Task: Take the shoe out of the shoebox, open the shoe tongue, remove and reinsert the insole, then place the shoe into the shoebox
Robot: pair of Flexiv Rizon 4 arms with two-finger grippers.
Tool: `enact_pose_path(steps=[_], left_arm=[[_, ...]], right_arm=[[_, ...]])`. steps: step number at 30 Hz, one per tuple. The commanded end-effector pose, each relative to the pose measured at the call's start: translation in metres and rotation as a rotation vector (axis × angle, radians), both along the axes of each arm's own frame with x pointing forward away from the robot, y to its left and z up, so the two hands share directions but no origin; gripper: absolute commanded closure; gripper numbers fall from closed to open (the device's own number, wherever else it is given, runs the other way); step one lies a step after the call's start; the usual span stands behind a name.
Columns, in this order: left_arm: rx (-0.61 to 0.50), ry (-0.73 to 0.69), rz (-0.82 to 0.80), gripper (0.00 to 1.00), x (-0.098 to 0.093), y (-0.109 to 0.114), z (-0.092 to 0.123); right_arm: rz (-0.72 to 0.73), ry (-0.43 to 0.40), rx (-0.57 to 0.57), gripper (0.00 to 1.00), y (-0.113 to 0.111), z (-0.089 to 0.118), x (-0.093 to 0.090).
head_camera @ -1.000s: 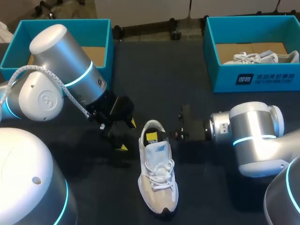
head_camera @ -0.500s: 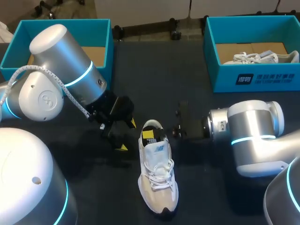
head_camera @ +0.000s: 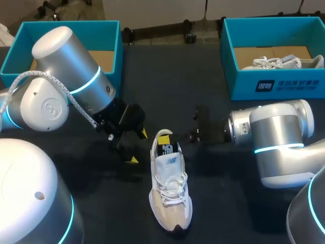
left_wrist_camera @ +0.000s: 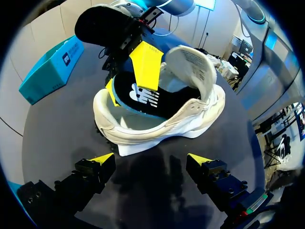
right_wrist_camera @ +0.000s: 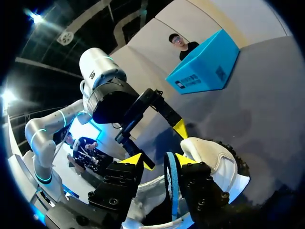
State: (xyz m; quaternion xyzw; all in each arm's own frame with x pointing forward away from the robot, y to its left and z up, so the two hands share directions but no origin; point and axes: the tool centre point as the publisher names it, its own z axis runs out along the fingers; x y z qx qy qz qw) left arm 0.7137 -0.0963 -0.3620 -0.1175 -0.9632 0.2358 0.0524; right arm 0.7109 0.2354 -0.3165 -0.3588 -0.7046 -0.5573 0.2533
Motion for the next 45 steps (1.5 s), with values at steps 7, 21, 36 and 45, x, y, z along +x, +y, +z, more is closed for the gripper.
enact_pose_path(steps=[7, 21, 36, 45], left_arm=[[0.0, -0.002, 0.0, 0.0, -0.001, 0.0, 0.0], [0.0, -0.002, 0.0, 0.0, -0.001, 0.0, 0.0], [0.0, -0.002, 0.0, 0.0, -0.001, 0.0, 0.0], [0.0, -0.002, 0.0, 0.0, -0.001, 0.0, 0.0]], right_arm=[[-0.018, -0.008, -0.032, 0.56, -0.017, 0.018, -0.006], [-0.062, 0.023, -0.094, 0.51, -0.019, 0.016, 0.003], [-0.188, 0.057, -0.166, 0.5, -0.058, 0.028, 0.0], [-0.221, 0.114, -0.292, 0.46, -0.076, 0.037, -0.001]])
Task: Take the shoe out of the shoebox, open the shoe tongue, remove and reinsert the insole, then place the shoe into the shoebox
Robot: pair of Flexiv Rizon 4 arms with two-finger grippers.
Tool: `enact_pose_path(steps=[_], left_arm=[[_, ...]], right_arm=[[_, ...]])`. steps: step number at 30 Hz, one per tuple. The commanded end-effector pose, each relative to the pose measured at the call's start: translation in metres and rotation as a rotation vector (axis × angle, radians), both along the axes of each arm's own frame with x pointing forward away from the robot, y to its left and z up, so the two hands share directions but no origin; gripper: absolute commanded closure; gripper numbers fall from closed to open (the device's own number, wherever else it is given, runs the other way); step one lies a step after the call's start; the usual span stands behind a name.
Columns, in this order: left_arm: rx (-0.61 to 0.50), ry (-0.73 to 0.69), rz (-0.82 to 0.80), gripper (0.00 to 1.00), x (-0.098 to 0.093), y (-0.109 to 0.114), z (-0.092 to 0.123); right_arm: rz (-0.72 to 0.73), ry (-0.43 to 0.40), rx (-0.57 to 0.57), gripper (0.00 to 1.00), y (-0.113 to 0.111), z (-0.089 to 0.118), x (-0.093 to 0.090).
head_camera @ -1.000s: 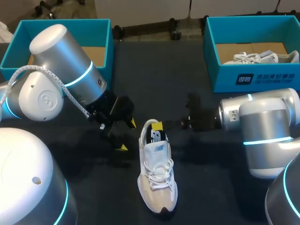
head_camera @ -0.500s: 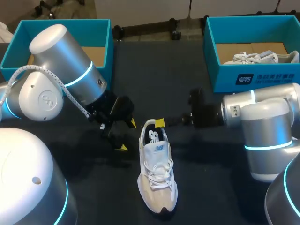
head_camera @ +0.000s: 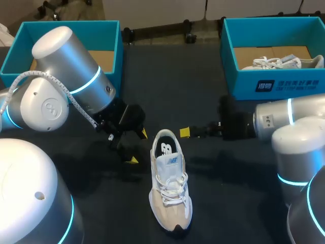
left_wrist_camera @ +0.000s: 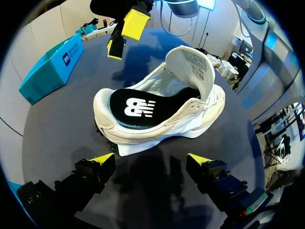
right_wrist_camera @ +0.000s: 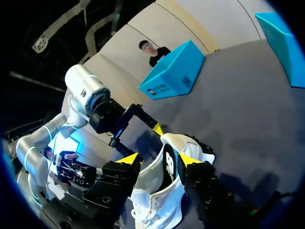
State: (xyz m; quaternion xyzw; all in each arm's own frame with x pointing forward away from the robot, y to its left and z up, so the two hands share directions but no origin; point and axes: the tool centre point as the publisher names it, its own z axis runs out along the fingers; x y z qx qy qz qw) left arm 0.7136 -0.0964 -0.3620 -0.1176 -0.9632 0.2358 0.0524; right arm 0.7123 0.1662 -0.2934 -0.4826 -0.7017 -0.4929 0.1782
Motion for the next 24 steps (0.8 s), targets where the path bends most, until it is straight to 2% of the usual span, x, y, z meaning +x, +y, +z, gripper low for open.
enact_pose_path(steps=[1, 4, 10, 16, 18, 24], left_arm=[[0.0, -0.002, 0.0, 0.0, -0.001, 0.001, 0.0], [0.008, -0.013, -0.019, 0.0, 0.002, 0.005, 0.008], [0.069, -0.035, -0.028, 0.0, 0.016, 0.022, 0.029], [0.119, -0.028, 0.001, 0.0, 0.03, 0.04, 0.041], [0.136, -0.014, 0.013, 0.0, 0.036, 0.05, 0.044], [0.17, 0.043, 0.017, 0.0, 0.042, 0.07, 0.052]], right_arm=[[0.0, 0.056, -0.097, 0.45, -0.007, 0.015, -0.002], [-0.028, 0.116, -0.156, 0.37, -0.012, 0.018, 0.001], [-0.067, 0.215, -0.232, 0.37, -0.024, 0.021, 0.007], [-0.057, 0.26, -0.253, 0.36, -0.033, 0.025, 0.011], [-0.033, 0.303, -0.267, 0.36, -0.037, 0.026, 0.015], [-0.071, 0.413, -0.392, 0.27, -0.045, 0.027, 0.024]])
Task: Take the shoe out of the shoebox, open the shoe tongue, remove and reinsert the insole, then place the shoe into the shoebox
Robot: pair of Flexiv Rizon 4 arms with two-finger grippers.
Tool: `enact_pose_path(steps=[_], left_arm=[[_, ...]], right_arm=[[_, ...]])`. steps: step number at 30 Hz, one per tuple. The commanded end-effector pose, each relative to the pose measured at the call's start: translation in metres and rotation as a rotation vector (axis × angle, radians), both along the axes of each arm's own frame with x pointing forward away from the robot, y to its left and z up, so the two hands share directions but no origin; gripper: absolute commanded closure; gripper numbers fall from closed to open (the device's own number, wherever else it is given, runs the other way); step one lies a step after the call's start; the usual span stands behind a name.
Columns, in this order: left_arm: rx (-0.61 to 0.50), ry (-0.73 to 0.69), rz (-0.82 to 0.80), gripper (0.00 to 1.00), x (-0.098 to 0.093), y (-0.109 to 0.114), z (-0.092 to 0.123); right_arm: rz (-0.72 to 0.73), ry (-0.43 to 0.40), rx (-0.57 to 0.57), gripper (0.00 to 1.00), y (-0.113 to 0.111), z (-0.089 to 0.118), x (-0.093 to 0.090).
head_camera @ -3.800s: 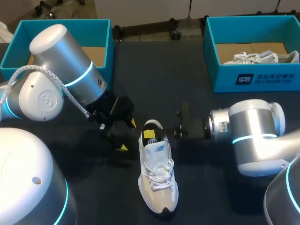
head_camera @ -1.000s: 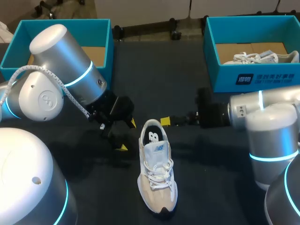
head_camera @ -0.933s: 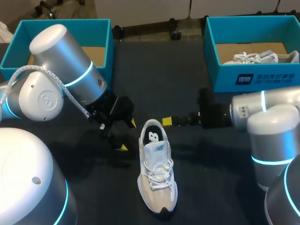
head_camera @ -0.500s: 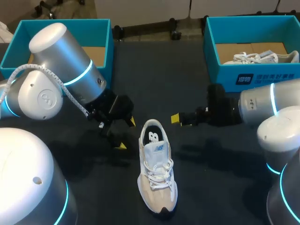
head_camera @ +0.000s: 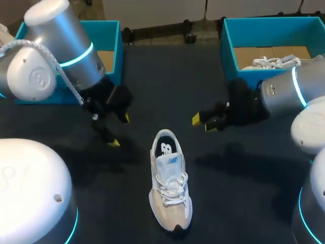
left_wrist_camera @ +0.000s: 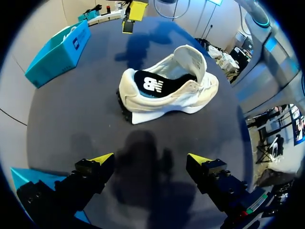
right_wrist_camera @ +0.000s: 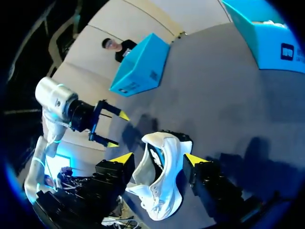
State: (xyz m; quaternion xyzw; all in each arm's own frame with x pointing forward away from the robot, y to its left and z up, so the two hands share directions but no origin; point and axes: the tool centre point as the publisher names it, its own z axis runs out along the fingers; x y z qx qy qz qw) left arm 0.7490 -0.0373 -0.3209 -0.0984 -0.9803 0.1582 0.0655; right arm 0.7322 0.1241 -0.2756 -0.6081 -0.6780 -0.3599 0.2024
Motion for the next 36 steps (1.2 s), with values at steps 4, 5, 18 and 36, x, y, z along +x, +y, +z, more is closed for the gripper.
enact_pose_path(steps=[4, 5, 18, 36], left_arm=[[0.003, 0.059, -0.036, 0.0, 0.015, 0.028, 0.021], [0.001, 0.06, -0.042, 0.0, 0.016, 0.03, 0.023], [0.002, -0.039, -0.193, 0.0, 0.053, 0.073, 0.054], [0.054, -0.125, -0.321, 0.0, 0.103, 0.117, 0.087]], right_arm=[[0.026, 0.16, -0.284, 0.16, -0.004, 0.014, 0.007], [0.023, 0.165, -0.296, 0.16, -0.003, 0.014, 0.008], [-0.08, 0.129, -0.515, 0.35, 0.018, 0.027, 0.0], [-0.101, 0.1, -0.62, 1.0, 0.058, 0.032, -0.03]])
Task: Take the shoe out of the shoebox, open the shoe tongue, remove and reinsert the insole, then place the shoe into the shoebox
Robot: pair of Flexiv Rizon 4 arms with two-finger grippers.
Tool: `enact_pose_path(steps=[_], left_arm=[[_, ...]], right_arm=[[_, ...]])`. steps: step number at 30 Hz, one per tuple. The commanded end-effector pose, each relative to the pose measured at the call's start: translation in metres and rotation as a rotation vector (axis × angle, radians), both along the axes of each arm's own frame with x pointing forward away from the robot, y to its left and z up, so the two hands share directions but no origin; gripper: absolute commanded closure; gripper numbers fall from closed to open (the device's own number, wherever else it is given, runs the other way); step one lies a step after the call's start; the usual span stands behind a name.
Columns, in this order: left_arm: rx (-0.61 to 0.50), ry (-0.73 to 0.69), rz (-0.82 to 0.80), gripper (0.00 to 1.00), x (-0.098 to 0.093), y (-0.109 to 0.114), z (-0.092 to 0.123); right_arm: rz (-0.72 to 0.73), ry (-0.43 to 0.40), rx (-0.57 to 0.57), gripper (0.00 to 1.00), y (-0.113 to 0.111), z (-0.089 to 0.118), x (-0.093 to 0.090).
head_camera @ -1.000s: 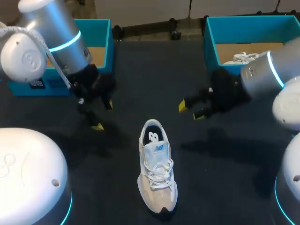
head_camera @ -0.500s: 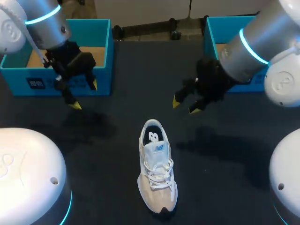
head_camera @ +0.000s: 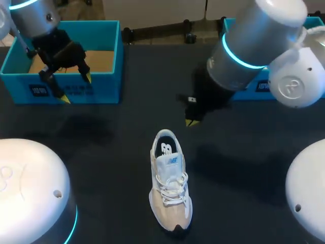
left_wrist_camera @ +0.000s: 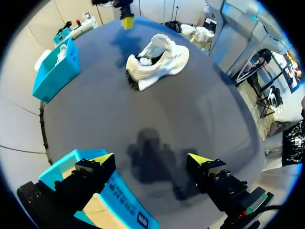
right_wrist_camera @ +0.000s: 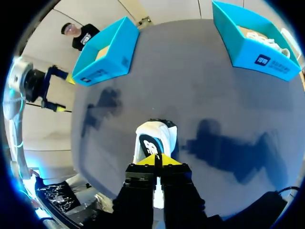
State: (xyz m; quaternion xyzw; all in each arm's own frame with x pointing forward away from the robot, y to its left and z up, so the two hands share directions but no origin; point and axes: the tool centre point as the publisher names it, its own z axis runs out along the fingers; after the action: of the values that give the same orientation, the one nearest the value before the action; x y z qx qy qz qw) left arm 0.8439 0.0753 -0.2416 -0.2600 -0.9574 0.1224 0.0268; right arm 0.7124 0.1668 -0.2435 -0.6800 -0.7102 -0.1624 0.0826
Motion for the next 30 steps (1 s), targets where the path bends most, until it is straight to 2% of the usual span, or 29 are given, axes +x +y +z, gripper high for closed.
enact_pose_path(steps=[1, 3, 4, 16, 17, 19, 23, 26, 30], left_arm=[[0.028, -0.014, -0.005, 0.0, 0.011, 0.008, 0.01], [0.028, -0.014, -0.005, 0.0, 0.011, 0.008, 0.01], [0.028, -0.014, -0.005, 0.0, 0.011, 0.008, 0.01], [0.028, -0.014, -0.005, 0.0, 0.011, 0.008, 0.01], [0.028, -0.014, -0.005, 0.0, 0.011, 0.008, 0.01], [0.021, -0.035, -0.076, 0.0, 0.012, 0.009, 0.012], [0.006, -0.026, -0.187, 0.0, 0.021, 0.018, 0.014], [-0.003, -0.015, -0.234, 0.0, 0.031, 0.029, 0.013], [-0.001, 0.002, -0.279, 0.0, 0.036, 0.037, 0.012]], right_arm=[[-0.022, -0.016, -0.156, 1.0, 0.02, 0.0, -0.012], [-0.028, -0.001, -0.15, 1.0, 0.028, 0.0, -0.016], [-0.038, -0.018, -0.108, 1.0, 0.032, 0.002, -0.02], [-0.038, -0.018, -0.108, 1.0, 0.032, 0.002, -0.02], [-0.042, -0.022, -0.126, 1.0, 0.036, 0.001, -0.018], [-0.024, -0.084, -0.137, 1.0, 0.047, 0.002, -0.02], [-0.022, -0.126, -0.217, 1.0, 0.06, 0.004, -0.022], [-0.03, -0.105, -0.265, 1.0, 0.07, -0.004, -0.021], [-0.048, -0.073, -0.274, 1.0, 0.078, -0.018, -0.021]])
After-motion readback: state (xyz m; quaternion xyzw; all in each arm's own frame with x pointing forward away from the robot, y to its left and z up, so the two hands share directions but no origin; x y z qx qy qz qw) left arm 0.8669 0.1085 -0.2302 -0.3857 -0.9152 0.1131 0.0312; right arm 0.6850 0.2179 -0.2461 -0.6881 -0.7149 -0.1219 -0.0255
